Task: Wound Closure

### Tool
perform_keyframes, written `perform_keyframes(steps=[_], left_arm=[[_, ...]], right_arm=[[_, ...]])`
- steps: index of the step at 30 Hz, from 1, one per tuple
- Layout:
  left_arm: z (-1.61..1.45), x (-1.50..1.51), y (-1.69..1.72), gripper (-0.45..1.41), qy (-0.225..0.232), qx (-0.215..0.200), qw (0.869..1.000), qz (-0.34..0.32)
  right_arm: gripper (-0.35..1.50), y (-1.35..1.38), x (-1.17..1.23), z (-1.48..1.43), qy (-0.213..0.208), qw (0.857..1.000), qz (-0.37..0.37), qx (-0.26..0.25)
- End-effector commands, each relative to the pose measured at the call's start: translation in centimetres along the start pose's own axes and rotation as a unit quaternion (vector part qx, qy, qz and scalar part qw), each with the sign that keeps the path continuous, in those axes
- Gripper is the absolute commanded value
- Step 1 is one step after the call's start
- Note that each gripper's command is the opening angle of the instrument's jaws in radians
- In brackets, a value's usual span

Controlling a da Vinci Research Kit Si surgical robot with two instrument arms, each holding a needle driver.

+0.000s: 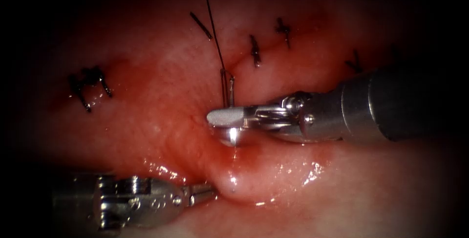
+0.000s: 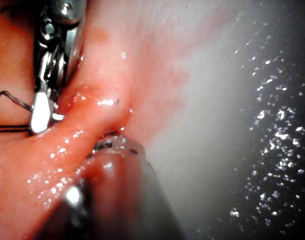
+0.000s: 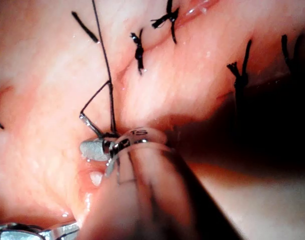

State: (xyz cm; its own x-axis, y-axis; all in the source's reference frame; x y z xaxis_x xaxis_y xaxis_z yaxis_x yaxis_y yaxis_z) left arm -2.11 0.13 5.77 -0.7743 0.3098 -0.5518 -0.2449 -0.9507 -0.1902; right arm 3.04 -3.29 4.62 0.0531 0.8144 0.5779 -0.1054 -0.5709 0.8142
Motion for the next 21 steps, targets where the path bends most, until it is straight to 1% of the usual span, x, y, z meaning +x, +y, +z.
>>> perform_keyframes(steps=[1,7,14,21], left_arm=[[0.07,-0.01,0.1,-0.12,0.0,-0.002,1.0,-0.001],[0.07,-0.01,0.1,-0.12,0.0,-0.002,1.0,-0.001],[0.07,-0.01,0.09,-0.12,0.0,-0.002,1.0,0.0],[0.06,-0.01,0.09,-0.12,-0.001,-0.001,1.0,-0.001]], right_arm=[[-0.35,0.08,-0.12,0.08,-0.005,1.0,0.003,0.0],[-0.35,0.07,-0.21,0.1,-0.009,1.0,0.008,0.002],[-0.35,0.08,-0.39,0.13,-0.015,1.0,0.011,0.003],[-0.35,0.08,-0.37,0.07,-0.004,1.0,0.012,0.004]])
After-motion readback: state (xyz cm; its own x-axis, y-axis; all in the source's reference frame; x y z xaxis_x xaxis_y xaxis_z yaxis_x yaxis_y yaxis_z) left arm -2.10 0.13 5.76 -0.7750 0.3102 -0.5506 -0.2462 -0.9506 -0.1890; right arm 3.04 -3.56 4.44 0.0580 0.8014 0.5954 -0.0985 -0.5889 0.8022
